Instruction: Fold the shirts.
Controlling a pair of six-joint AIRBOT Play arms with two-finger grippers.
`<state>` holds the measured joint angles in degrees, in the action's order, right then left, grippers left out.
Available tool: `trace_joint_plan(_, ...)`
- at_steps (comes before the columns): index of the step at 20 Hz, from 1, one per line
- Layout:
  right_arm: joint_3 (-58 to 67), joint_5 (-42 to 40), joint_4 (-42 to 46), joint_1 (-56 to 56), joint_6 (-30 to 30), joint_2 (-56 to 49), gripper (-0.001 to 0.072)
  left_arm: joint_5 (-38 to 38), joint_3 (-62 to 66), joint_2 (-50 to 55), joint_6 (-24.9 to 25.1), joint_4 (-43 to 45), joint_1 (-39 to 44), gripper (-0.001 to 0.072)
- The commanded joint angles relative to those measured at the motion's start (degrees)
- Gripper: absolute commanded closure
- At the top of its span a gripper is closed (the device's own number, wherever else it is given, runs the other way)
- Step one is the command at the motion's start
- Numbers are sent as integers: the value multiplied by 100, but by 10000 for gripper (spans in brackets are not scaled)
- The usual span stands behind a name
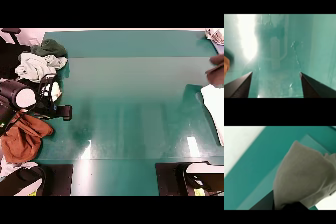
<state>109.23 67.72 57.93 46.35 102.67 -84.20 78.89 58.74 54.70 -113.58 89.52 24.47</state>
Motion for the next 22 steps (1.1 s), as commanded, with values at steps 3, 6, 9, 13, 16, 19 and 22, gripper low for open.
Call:
trace_joint_plan(3,-1290,365,1613,24,732,723,700,138,0,4,9,0,2,13)
trace_joint_plan(6,-1934,713,1871,280,1259,1294,700,153,0,4,31,0,2,13)
trace_joint_plan(9,-2588,1266,2216,612,1298,1779,699,122,0,4,105,0,2,13)
trace_joint_plan(13,-3501,1650,3038,1102,1303,2361,697,107,0,4,157,-2,2,13)
trace_joint_plan(16,-4227,1353,3519,1539,1294,2645,695,61,0,7,157,0,2,12)
trace_joint_plan(19,-4824,621,3462,1880,723,2544,687,-9,0,4,153,0,2,13)
trace_joint_plan(22,-4885,446,3427,1919,223,2052,291,-4,0,4,155,4,2,12)
